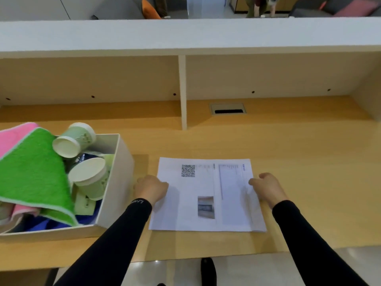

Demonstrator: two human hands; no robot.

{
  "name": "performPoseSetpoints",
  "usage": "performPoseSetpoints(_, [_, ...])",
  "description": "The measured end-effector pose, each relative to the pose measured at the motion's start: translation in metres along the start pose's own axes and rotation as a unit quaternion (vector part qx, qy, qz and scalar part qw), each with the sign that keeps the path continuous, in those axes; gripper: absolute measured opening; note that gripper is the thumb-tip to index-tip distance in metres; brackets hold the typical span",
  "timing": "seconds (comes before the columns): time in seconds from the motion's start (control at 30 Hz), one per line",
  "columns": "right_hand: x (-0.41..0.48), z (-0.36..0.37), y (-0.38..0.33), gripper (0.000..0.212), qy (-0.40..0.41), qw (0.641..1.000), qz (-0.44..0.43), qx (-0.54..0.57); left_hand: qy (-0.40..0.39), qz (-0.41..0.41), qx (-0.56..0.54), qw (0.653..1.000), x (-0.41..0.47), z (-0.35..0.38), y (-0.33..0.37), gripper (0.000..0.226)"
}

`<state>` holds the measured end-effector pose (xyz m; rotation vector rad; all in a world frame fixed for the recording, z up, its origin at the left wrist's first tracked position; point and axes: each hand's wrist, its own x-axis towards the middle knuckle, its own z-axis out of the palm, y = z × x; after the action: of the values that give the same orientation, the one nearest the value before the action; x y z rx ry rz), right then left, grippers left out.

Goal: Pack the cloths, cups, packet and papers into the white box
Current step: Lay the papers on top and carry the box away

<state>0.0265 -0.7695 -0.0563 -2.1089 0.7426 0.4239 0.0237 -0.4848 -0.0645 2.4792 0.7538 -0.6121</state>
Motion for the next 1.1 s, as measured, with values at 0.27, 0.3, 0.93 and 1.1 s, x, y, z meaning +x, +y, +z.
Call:
performPoseSetpoints(0.27, [0.02, 0.0, 0.014, 0.015, -0.037, 0.997, 0.053, 0.04, -0.03, -0.04, -0.219, 0.975, 0.002, 0.022, 0.005, 0.024])
performPoseSetpoints(0.3, [0.022, 0.0, 0.015, 0.013, -0.039, 0.997, 0.053, 0.044, -0.033, -0.047, -0.26, 0.964, 0.001, 0.022, 0.004, 0.023])
performPoseSetpoints(0.93, [0.008, -0.03, -0.043, 0.021, -0.09, 0.981, -0.143, 0.09, -0.022, 0.035, -0.387, 0.921, -0.035, -0.006, 0.031, 0.015])
performPoseSetpoints(1.1, [-0.013, -0.044, -0.093, 0.014, -0.081, 0.967, -0.209, 0.122, 0.115, 0.159, -0.382, 0.903, -0.07, -0.088, 0.043, 0.012])
